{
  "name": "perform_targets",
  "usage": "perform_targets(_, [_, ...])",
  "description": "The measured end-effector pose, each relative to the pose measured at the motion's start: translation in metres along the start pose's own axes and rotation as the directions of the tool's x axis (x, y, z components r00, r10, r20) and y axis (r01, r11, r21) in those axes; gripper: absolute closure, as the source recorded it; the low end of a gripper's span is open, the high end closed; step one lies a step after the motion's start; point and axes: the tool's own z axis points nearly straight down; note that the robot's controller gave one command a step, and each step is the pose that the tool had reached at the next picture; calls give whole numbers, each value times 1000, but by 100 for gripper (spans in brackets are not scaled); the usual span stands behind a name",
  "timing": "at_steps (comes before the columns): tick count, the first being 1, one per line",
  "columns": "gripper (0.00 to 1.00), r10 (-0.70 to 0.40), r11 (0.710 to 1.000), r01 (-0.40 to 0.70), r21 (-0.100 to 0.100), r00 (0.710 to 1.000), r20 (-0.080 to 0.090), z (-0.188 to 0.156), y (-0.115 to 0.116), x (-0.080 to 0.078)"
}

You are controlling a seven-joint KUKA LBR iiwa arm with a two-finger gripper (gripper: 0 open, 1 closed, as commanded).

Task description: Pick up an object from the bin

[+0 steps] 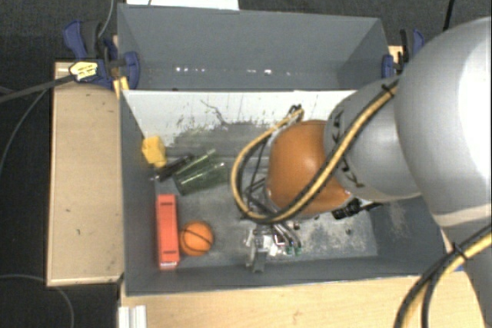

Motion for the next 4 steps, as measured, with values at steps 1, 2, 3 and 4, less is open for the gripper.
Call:
perform_targets(1, [0,-16,1000,16,0,1000,-2,-41,-14,5])
perform_targets(2, [0,189,982,-189,-1,982,2,-32,-31,3])
perform_targets(3, [100,-44,999,44,0,999,-6,-10,-19,6])
perform_targets(4, [100,-43,999,43,0,999,-5,-10,-19,6])
